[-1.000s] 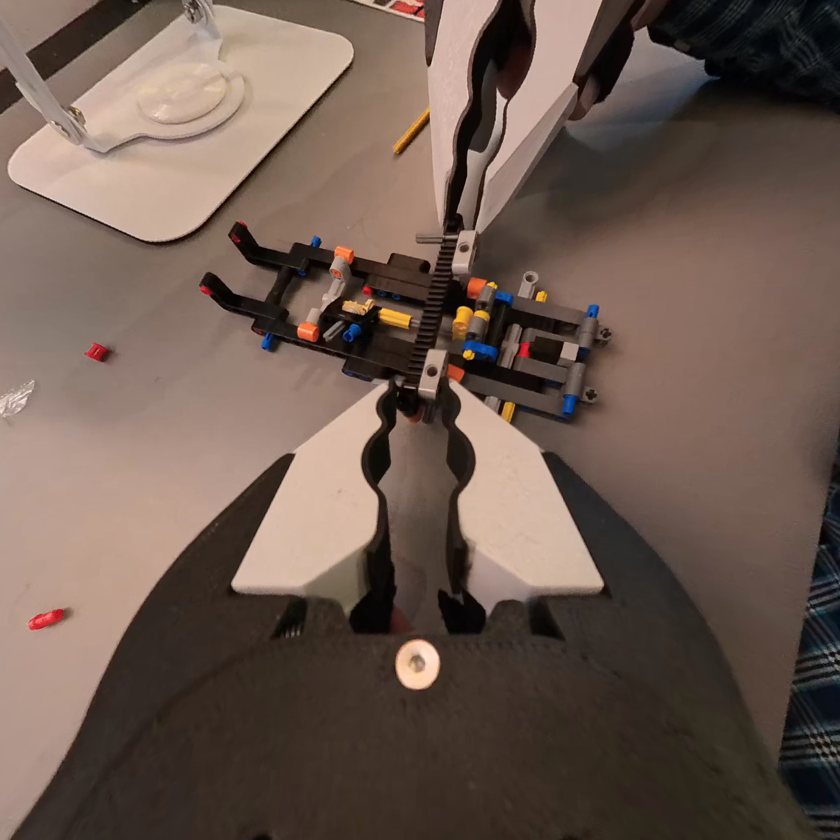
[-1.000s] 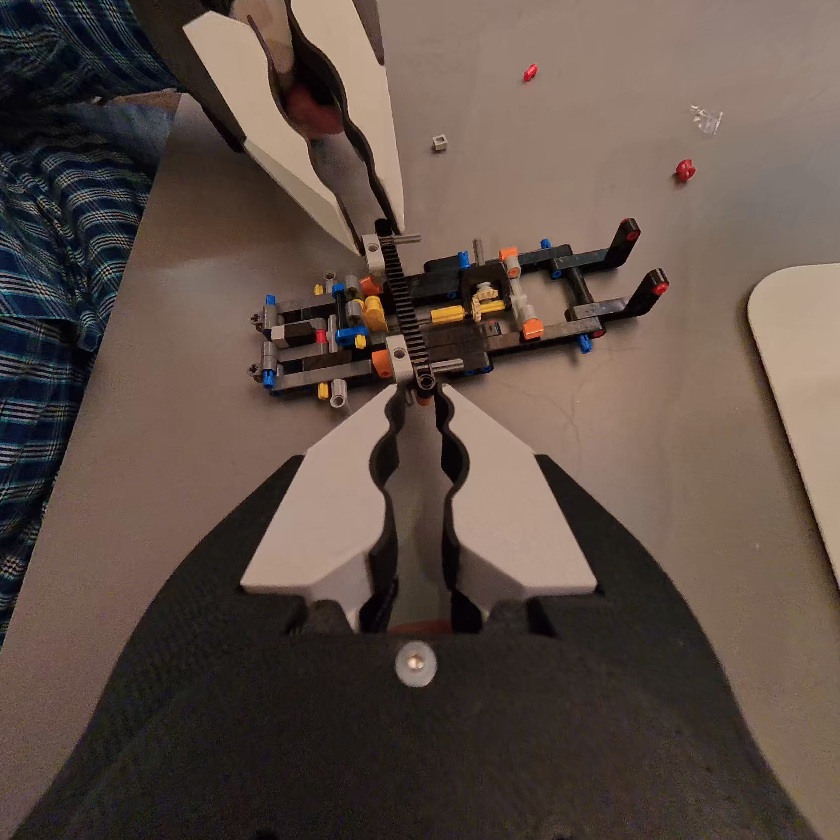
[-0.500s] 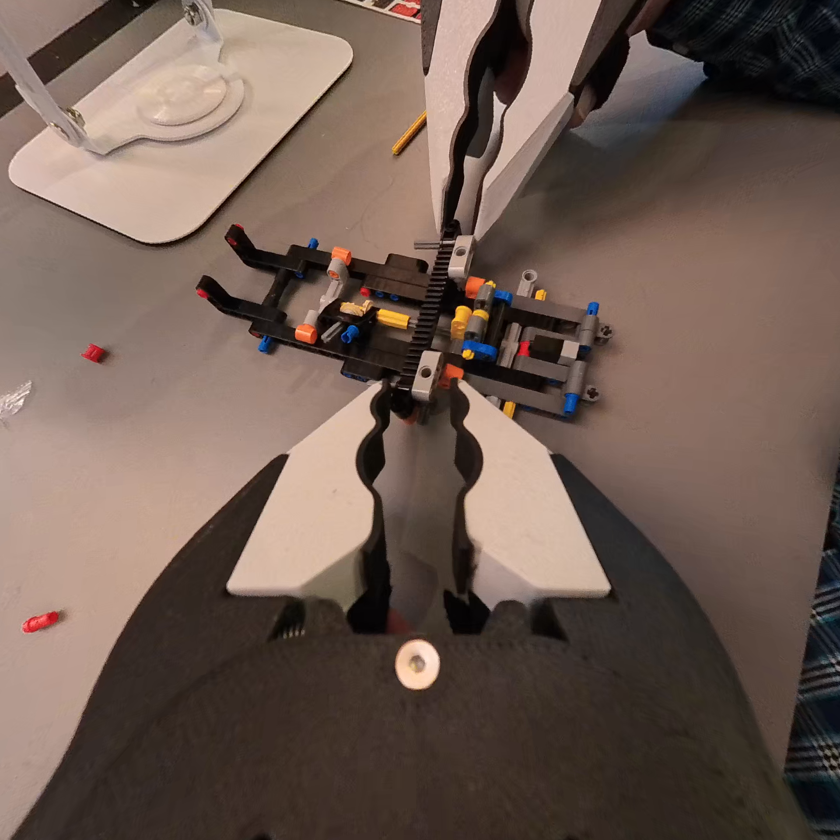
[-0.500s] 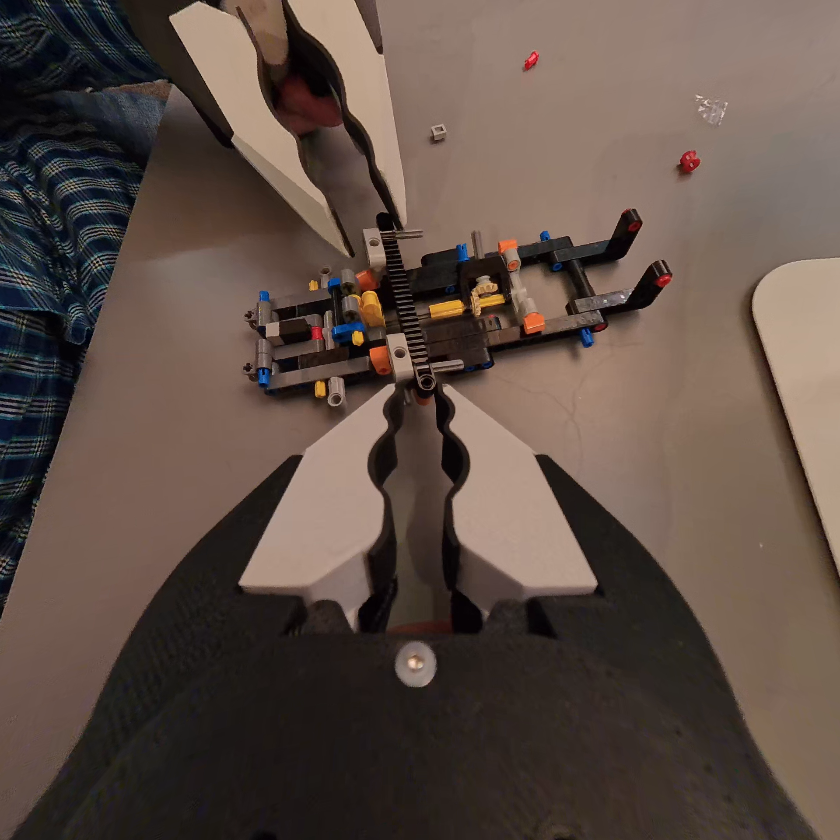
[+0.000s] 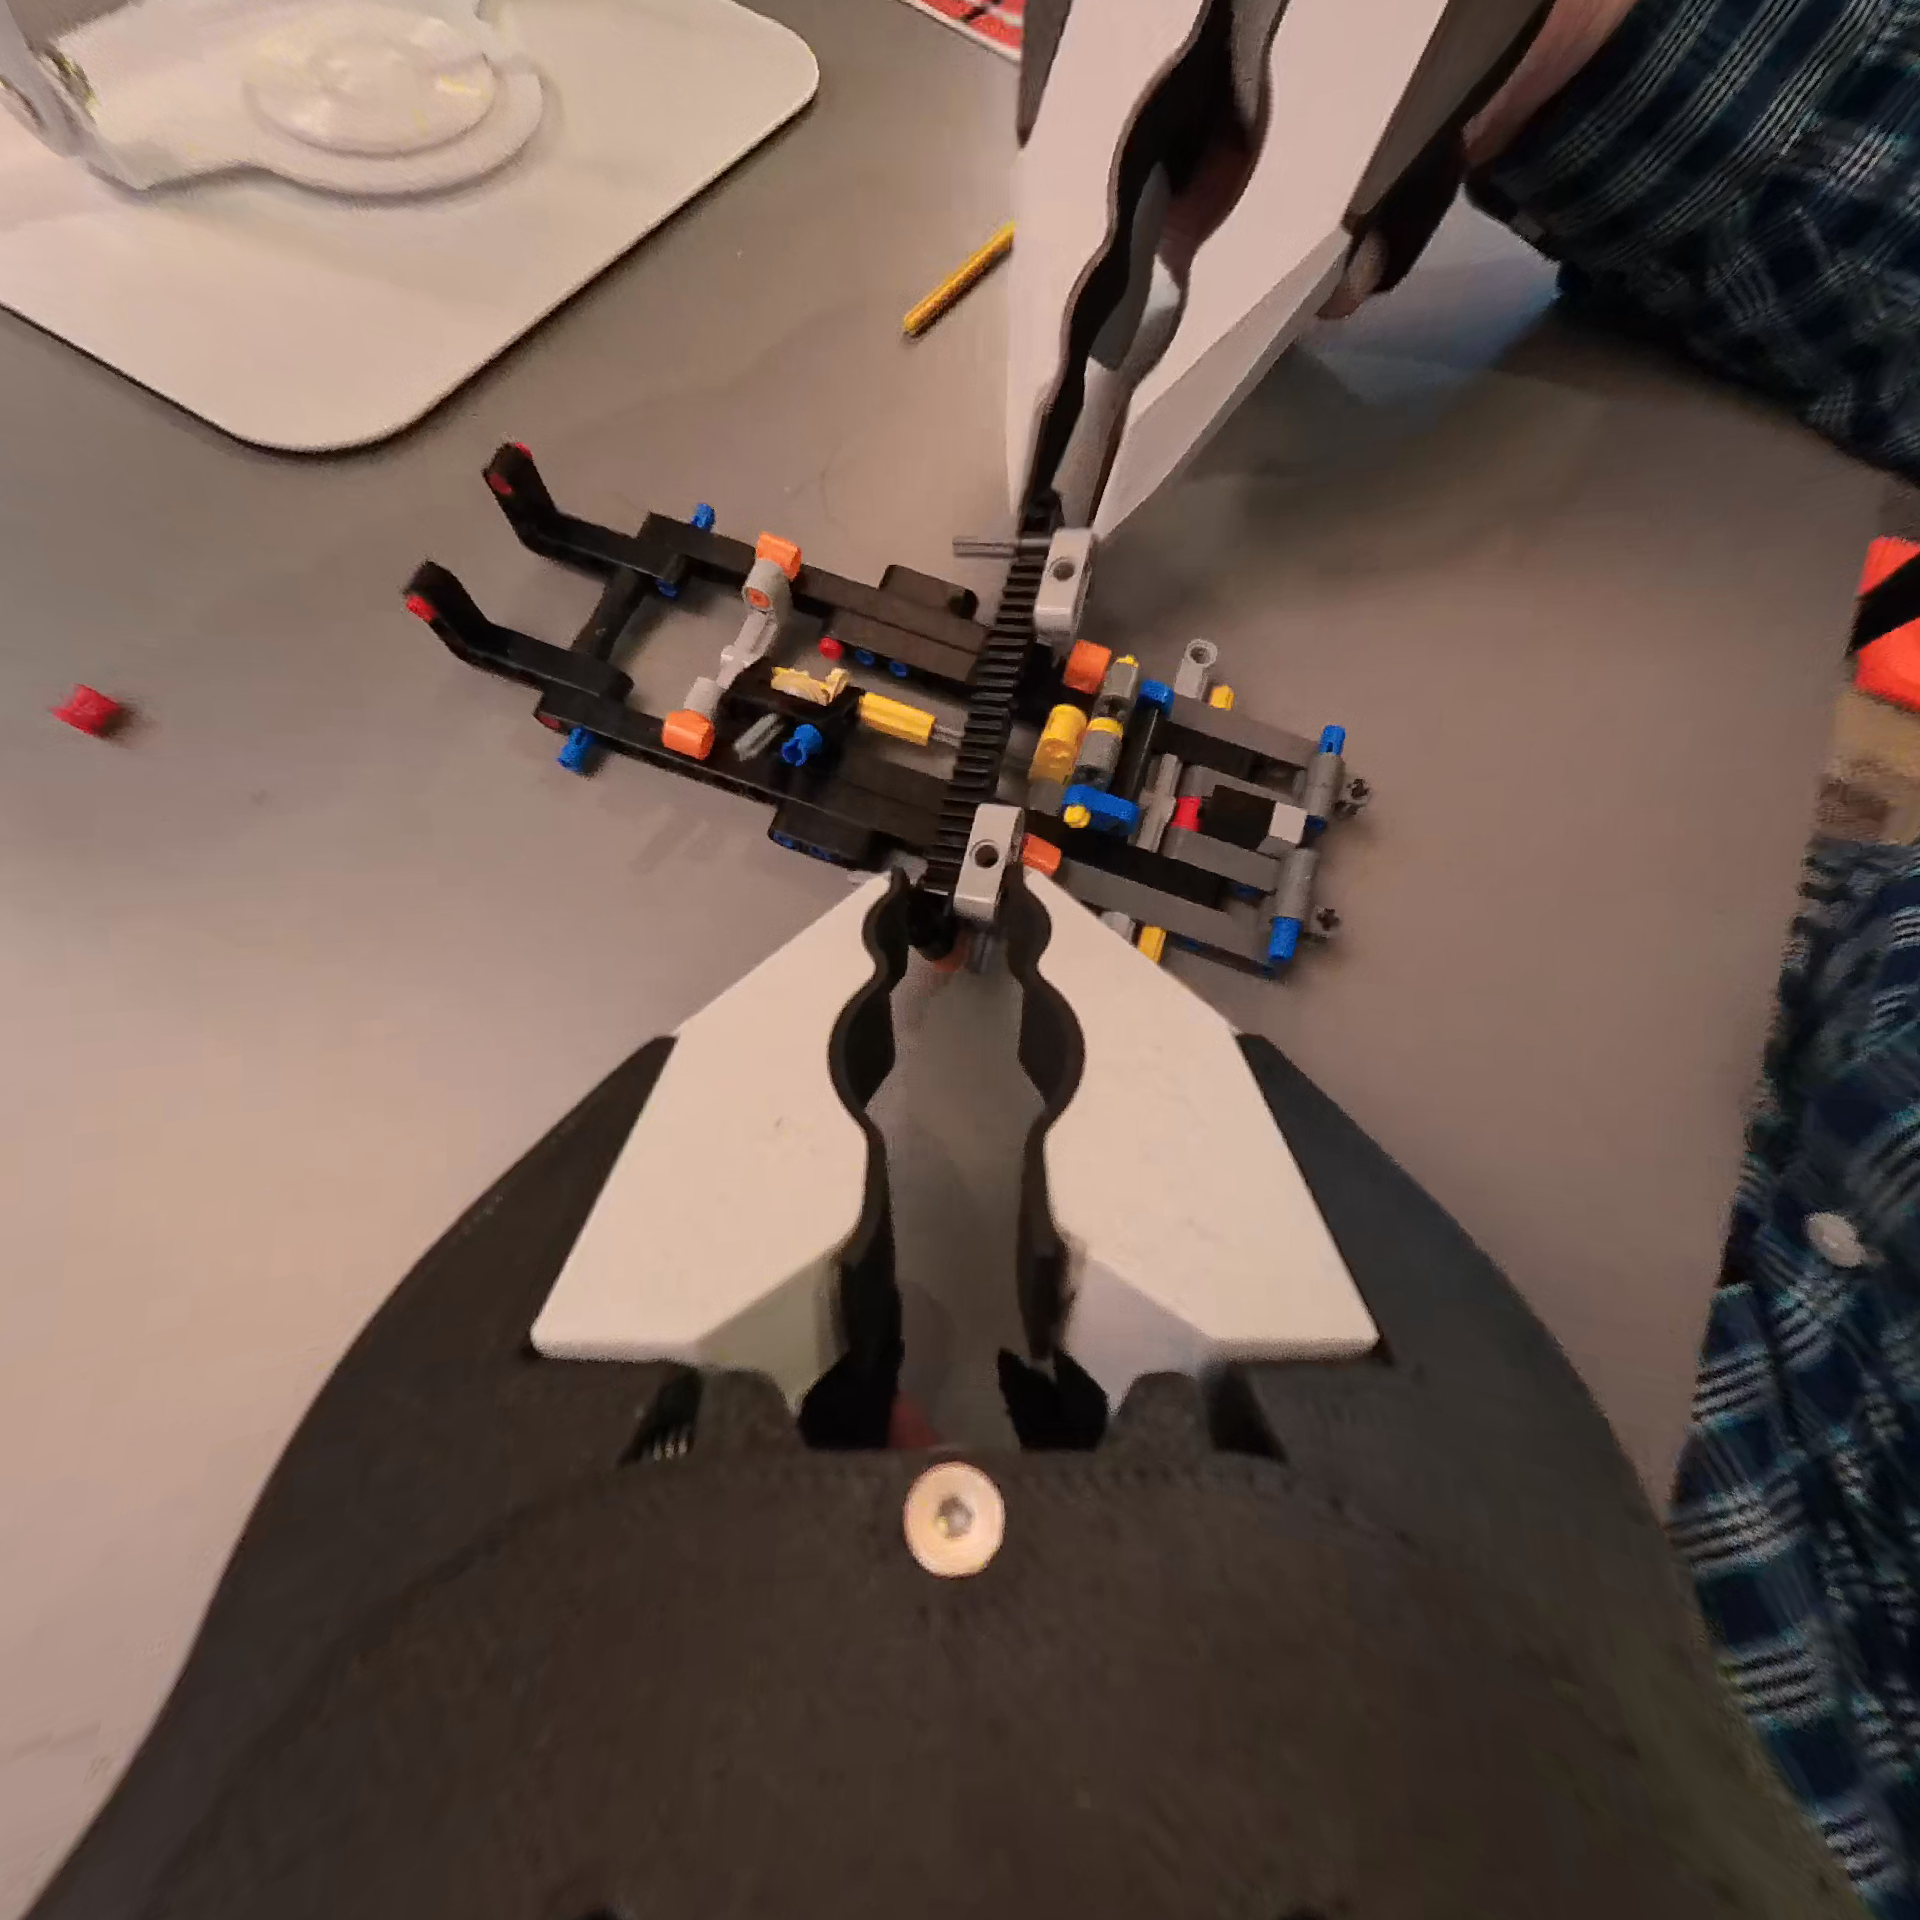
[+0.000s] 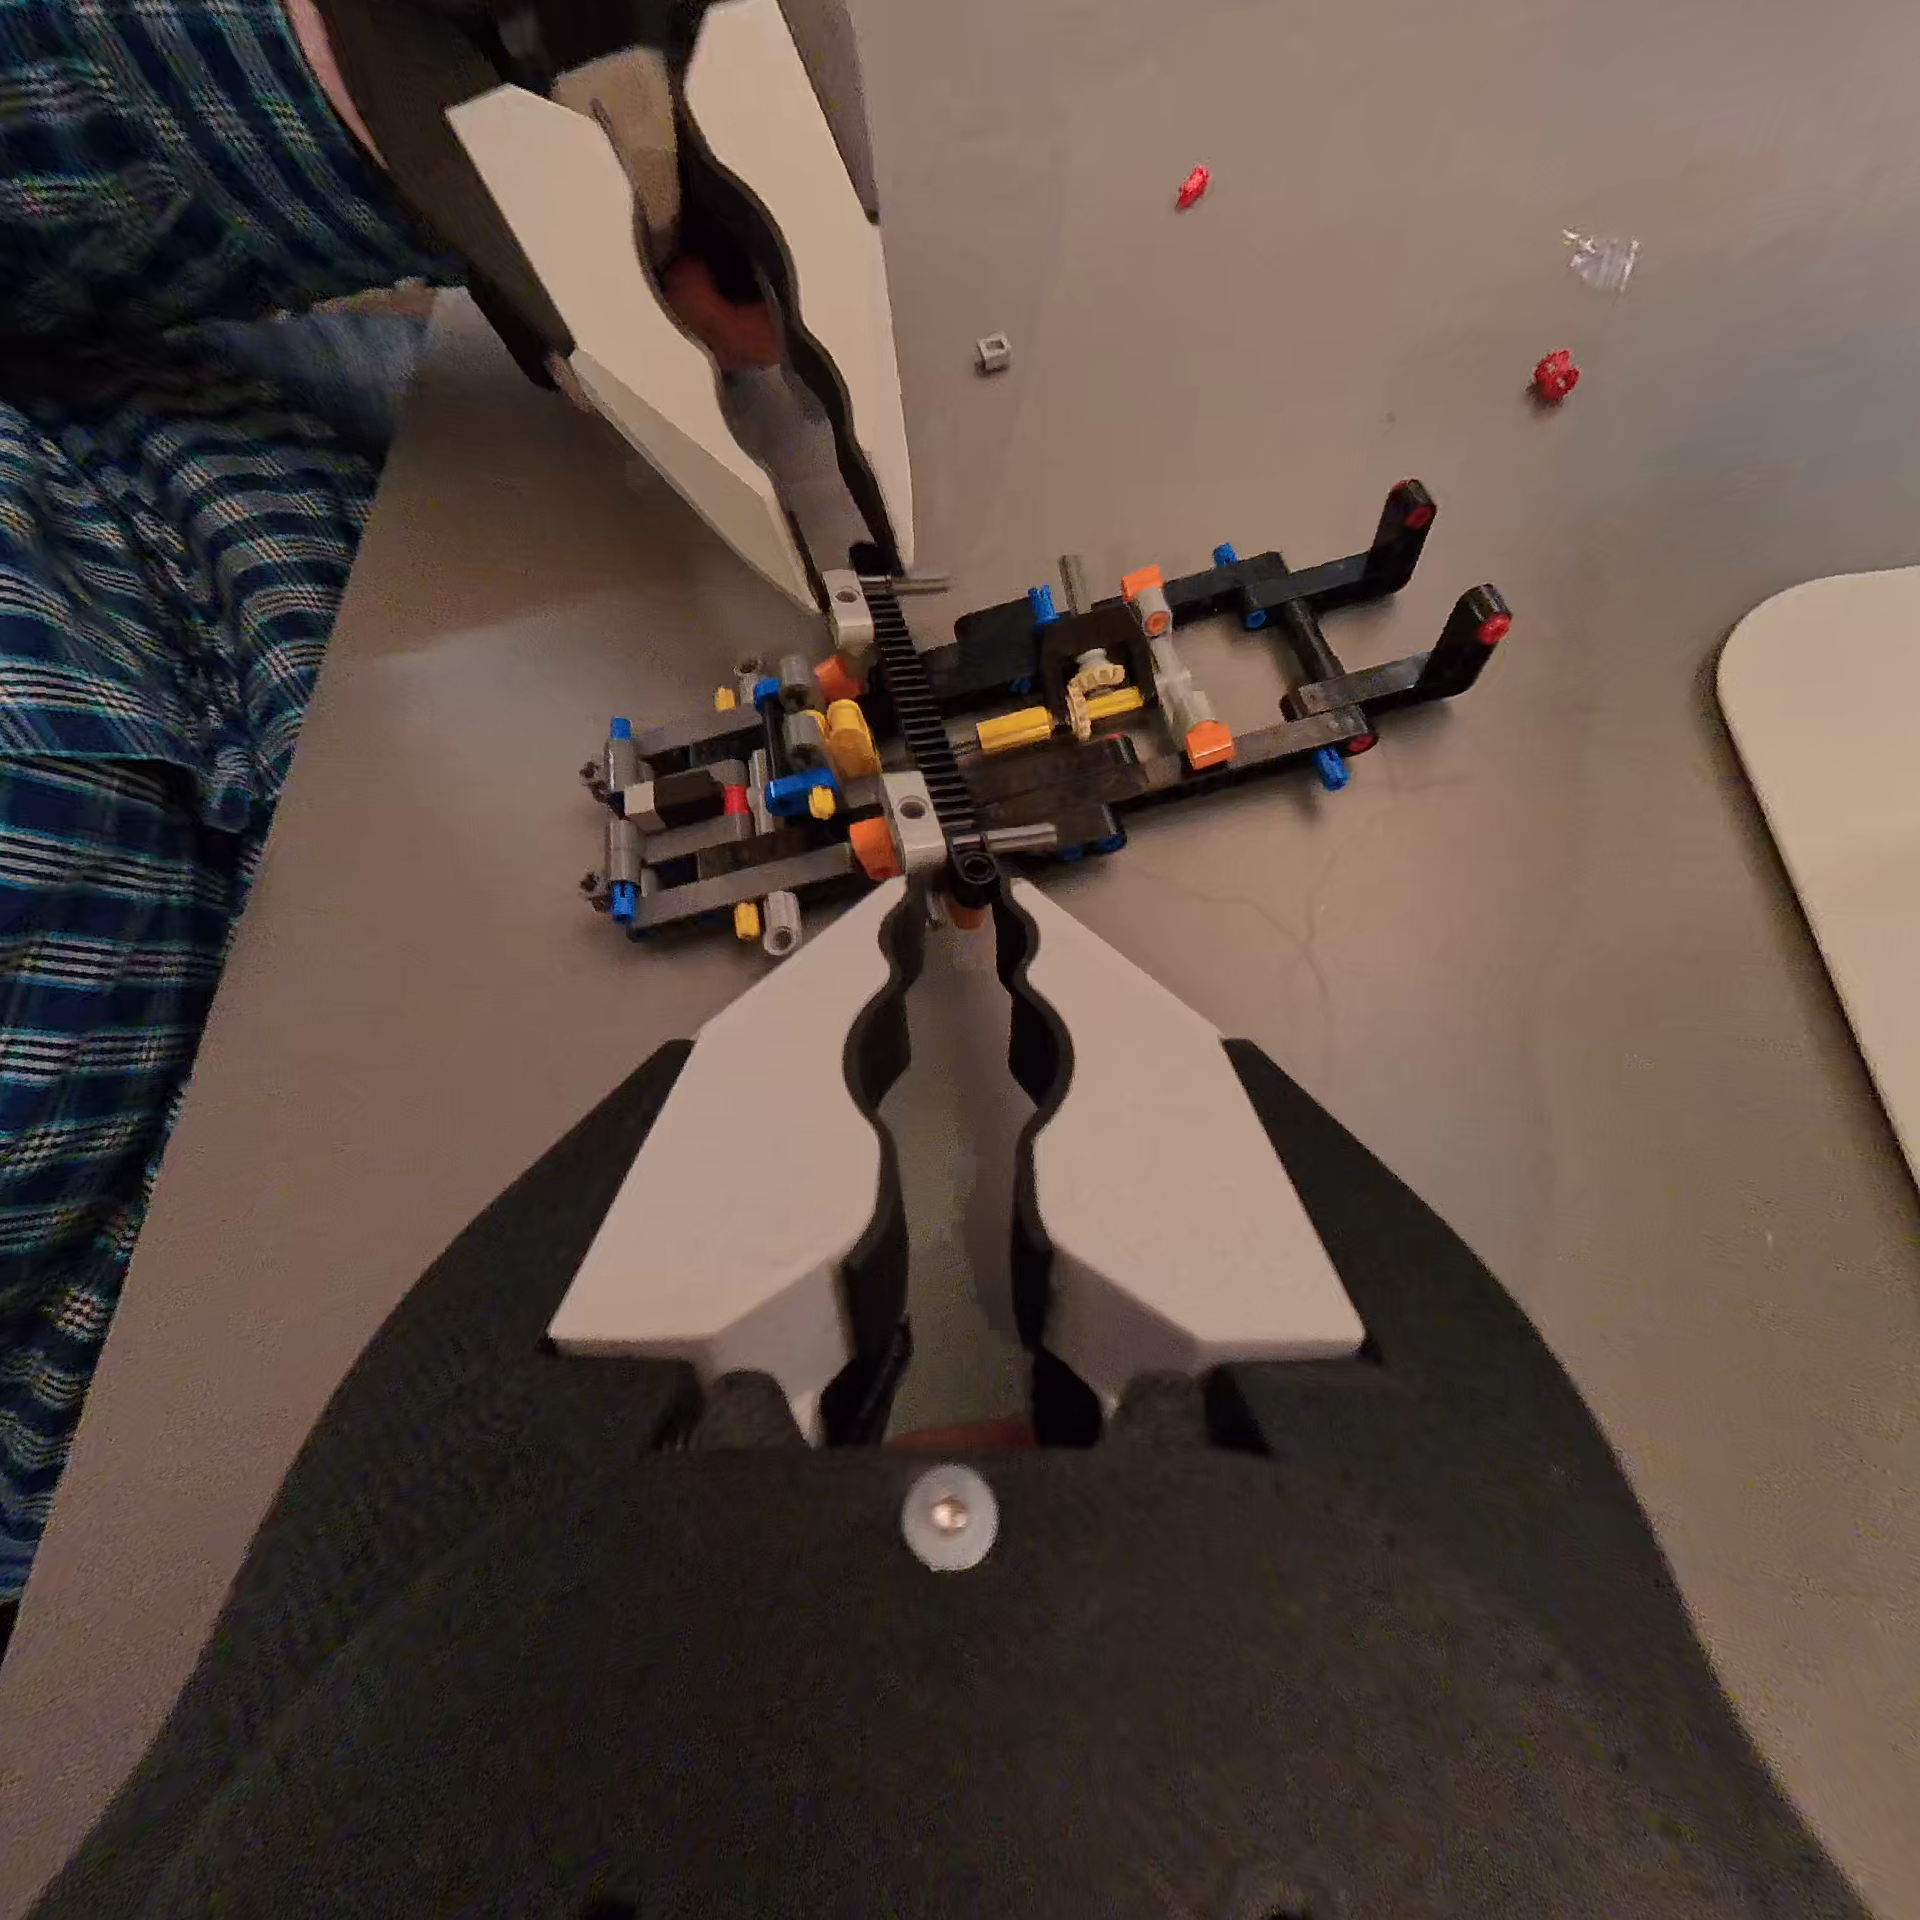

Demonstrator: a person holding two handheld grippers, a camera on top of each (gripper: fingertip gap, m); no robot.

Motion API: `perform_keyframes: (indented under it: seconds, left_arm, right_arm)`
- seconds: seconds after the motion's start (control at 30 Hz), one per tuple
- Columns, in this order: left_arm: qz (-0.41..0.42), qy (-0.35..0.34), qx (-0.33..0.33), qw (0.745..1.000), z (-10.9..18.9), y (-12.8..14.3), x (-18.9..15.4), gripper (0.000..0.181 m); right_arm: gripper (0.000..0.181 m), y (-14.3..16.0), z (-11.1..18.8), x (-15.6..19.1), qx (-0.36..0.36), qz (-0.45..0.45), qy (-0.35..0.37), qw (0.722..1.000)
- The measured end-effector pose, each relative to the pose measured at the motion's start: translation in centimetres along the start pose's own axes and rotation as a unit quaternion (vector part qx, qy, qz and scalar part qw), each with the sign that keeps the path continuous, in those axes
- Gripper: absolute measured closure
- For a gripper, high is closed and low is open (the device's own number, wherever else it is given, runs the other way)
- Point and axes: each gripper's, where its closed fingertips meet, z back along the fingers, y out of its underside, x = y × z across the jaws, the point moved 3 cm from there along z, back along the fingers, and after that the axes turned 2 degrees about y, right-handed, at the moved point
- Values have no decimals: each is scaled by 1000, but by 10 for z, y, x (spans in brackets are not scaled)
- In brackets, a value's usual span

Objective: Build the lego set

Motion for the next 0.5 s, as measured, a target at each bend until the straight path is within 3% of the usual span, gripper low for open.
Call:
perform_keyframes:
  seconds: [0.2, 0.5]
  left_arm:
    - [62, 40, 1, 997, 2, -2, 4, 165]
    - [64, 46, -4, 997, -1, -3, 5, 165]
  right_arm:
    - [170, 1, -1, 0, 5, -8, -3, 1000]
    - [170, 5, -2, -2, 14, 5, 7, 1000]
